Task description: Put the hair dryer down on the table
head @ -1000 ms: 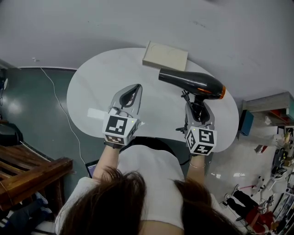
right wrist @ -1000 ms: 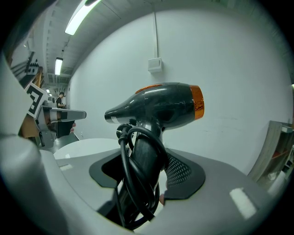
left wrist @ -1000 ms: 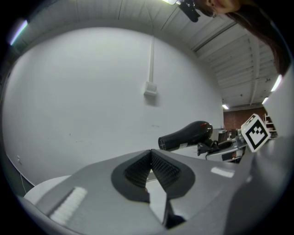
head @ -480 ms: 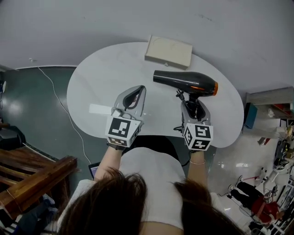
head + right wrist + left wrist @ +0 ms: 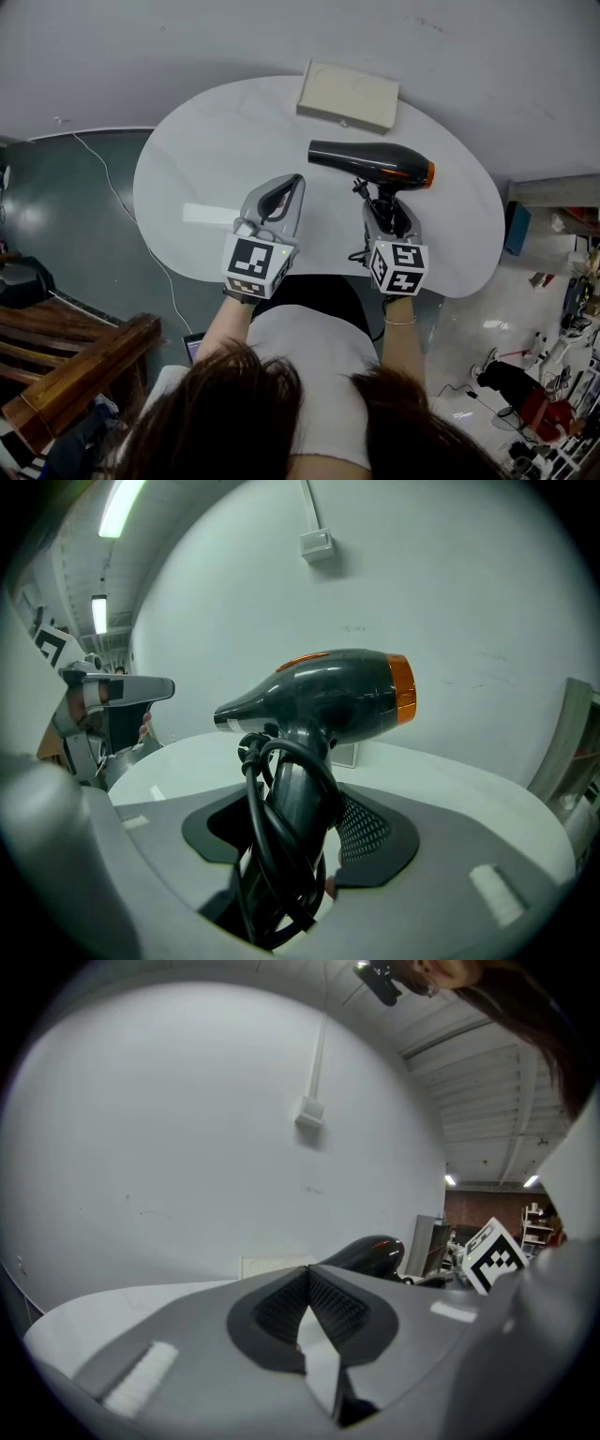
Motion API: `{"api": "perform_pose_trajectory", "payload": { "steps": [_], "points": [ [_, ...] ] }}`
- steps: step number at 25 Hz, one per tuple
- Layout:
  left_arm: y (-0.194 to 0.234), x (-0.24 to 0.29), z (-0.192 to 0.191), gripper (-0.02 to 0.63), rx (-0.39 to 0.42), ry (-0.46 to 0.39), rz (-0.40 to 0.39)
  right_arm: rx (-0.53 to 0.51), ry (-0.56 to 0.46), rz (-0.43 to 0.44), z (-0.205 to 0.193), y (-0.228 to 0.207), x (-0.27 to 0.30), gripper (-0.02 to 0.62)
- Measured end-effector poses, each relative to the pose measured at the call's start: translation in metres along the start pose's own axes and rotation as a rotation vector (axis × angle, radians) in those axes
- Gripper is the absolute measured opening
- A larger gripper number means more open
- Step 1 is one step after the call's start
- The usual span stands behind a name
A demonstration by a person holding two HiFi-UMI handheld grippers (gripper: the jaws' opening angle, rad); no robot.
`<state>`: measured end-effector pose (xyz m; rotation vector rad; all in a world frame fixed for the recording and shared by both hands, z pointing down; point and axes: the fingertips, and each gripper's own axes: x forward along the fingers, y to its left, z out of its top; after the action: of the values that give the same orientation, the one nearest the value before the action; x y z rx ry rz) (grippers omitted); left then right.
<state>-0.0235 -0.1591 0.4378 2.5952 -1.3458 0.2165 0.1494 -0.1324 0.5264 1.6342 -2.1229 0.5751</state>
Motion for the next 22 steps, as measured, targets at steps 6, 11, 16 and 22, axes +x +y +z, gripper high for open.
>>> {"api": "perform_pose_trajectory", "payload": {
  "steps": [6, 11, 16, 22],
  "points": [
    [0.000, 0.006, -0.024, 0.056, -0.031, 0.039, -0.005, 0.042, 0.058, 0.014, -0.023, -0.003, 0.018, 0.233],
    [0.001, 0.007, -0.041, 0.055, -0.051, 0.072, -0.008, 0.062, 0.108, 0.026, -0.041, -0.003, 0.034, 0.233],
    [0.000, 0.011, -0.057, 0.056, -0.056, 0.106, -0.021, 0.080, 0.154, 0.047, -0.059, 0.004, 0.050, 0.233],
    [-0.006, 0.018, -0.074, 0.055, -0.073, 0.141, -0.037, 0.104, 0.197, 0.070, -0.071, 0.007, 0.063, 0.233]
  ]
}}
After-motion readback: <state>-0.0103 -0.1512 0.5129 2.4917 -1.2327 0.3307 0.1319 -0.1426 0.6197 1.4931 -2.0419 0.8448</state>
